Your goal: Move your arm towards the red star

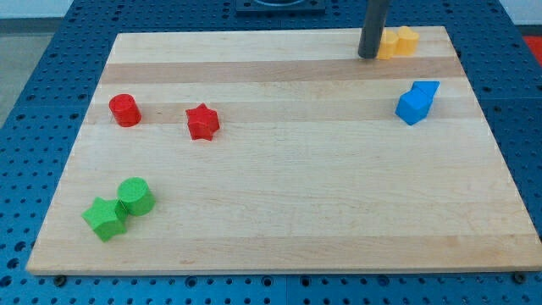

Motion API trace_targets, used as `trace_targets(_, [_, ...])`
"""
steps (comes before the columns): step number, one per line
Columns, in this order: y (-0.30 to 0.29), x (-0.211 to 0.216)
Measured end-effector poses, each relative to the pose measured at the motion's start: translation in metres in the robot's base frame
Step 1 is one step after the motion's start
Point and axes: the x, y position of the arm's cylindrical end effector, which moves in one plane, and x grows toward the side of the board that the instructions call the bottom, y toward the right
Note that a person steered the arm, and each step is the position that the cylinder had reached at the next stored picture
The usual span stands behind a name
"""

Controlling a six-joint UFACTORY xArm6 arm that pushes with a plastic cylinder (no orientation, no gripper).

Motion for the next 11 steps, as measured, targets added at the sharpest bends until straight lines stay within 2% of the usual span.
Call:
trace_targets(3, [-0.017,0.012])
trace_targets(5, [-0.062,0.067])
trace_targets(9, [-0.187,0.182])
trace_targets(10, [-0.22,0.202])
trace_targets(11, [-0.254,0.203])
